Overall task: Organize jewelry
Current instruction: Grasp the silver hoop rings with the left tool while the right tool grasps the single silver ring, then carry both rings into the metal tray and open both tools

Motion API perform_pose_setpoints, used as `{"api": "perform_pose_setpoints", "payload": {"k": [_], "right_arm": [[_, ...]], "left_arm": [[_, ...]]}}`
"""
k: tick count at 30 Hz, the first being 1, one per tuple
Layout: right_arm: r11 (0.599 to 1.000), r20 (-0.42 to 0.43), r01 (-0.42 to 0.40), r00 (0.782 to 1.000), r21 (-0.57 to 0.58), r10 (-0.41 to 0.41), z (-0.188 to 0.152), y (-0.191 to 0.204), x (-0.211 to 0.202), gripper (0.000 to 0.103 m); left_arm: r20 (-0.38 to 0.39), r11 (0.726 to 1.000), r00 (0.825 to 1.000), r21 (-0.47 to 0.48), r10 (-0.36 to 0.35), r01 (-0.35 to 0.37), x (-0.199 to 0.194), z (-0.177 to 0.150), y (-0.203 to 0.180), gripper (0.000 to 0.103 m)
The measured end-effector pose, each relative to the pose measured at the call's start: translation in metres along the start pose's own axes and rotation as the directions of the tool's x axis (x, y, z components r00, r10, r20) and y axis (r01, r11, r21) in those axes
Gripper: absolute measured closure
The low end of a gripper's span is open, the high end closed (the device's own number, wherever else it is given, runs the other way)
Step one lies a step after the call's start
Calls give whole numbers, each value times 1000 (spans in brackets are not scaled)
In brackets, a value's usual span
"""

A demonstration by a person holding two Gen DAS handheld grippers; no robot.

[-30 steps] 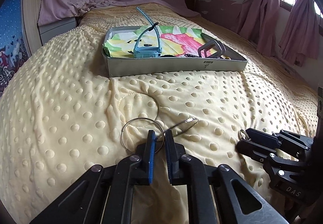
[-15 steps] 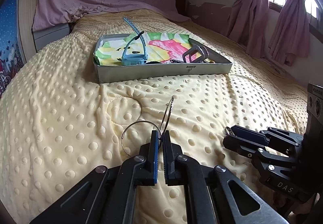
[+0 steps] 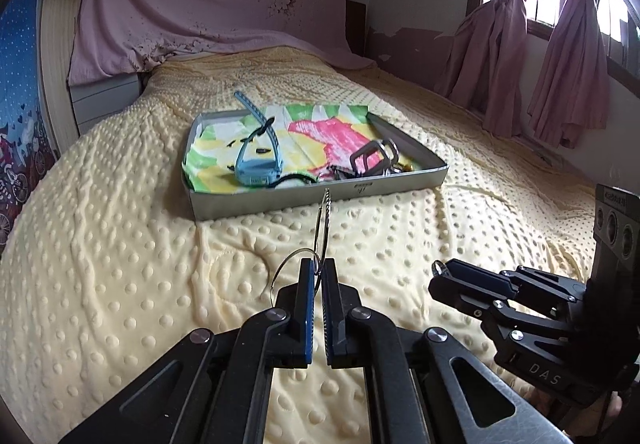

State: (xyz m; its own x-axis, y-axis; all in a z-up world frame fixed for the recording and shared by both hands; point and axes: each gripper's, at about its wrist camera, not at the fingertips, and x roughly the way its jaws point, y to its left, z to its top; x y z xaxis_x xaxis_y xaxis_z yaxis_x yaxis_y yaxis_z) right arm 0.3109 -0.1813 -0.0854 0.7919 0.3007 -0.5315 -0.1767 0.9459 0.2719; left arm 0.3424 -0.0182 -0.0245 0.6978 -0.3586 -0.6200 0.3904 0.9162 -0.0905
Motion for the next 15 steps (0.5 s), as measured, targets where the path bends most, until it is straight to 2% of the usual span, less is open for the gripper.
{"api": "perform_pose_setpoints", "payload": {"k": [7, 15], "right_arm": [[999, 39, 26, 999, -20, -25, 25, -16, 2, 85], [996, 99, 89, 991, -26, -86, 69, -57, 9, 85]], "left_arm": [[50, 999, 999, -34, -14, 16, 12, 27, -11, 99], [87, 995, 995, -81, -53, 60, 51, 66, -20, 99]]}}
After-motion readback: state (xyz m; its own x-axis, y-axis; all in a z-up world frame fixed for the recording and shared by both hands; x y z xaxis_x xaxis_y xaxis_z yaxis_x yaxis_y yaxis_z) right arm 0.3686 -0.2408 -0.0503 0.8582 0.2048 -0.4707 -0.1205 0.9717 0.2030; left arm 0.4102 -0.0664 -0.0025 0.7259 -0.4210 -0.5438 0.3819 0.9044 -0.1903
